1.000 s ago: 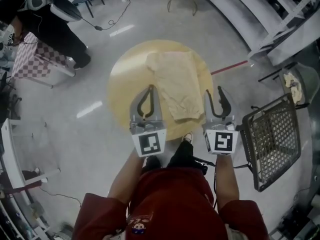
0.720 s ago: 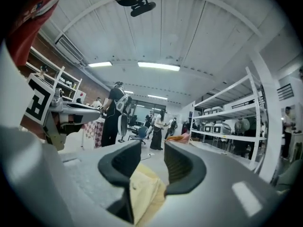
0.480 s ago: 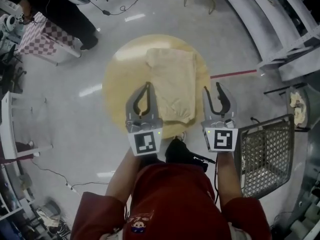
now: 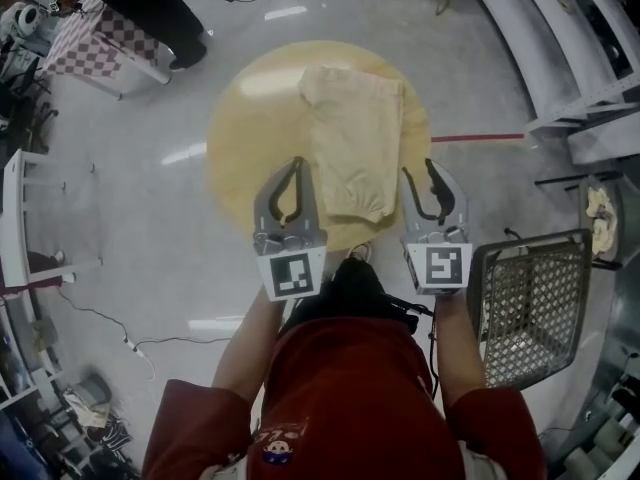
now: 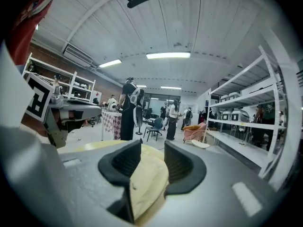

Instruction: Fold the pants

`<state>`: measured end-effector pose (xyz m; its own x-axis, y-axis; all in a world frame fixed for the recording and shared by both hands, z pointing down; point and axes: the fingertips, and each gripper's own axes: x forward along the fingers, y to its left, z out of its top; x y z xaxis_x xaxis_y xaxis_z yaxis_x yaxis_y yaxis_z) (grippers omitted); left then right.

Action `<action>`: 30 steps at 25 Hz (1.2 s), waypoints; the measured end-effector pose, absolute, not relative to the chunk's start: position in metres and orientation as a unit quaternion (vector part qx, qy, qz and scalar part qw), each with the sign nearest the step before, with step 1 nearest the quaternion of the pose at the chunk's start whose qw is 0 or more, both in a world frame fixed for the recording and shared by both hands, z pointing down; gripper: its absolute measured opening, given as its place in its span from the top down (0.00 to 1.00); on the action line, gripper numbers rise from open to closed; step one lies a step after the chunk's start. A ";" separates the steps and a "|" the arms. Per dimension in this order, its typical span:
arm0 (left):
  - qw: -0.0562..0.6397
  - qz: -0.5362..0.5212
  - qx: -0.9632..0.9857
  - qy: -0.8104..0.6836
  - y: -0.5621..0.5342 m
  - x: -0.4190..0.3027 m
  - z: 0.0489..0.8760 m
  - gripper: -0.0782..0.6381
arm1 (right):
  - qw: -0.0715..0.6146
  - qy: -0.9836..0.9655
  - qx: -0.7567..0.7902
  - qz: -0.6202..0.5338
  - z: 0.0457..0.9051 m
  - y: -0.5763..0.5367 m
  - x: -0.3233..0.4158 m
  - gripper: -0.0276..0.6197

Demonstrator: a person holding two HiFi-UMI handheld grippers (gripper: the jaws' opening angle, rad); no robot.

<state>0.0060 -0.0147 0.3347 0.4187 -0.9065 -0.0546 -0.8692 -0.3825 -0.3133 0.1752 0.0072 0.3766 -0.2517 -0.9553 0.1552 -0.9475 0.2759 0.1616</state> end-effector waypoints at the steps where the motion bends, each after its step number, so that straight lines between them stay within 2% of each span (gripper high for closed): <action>1: 0.159 -0.077 -0.831 0.528 -0.010 0.006 0.339 0.88 | 0.119 -0.791 0.599 -0.011 0.383 0.012 0.173 0.73; 9: 0.092 -0.060 -0.840 0.531 0.032 -0.008 0.372 0.88 | 0.157 -0.779 0.605 0.038 0.415 0.053 0.156 0.73; 13: 0.058 -0.082 -0.850 0.517 0.049 -0.011 0.393 0.84 | 0.179 -0.775 0.603 0.061 0.438 0.075 0.149 0.73; 22: -0.053 -0.153 -0.859 0.485 0.049 0.005 0.460 0.66 | 0.223 -0.760 0.591 0.152 0.495 0.081 0.153 0.73; 26: -0.093 -0.181 -0.857 0.474 0.041 0.012 0.490 0.61 | 0.242 -0.761 0.570 0.194 0.522 0.075 0.153 0.67; 30: -0.124 -0.222 -0.853 0.456 0.038 0.021 0.524 0.57 | 0.253 -0.758 0.551 0.239 0.550 0.068 0.155 0.66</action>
<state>0.0206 0.0378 0.5239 0.4848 -0.7235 0.4914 -0.8334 -0.5526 0.0085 0.1551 0.0677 0.5499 -0.2638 -0.7148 0.6476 -0.9571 0.2775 -0.0836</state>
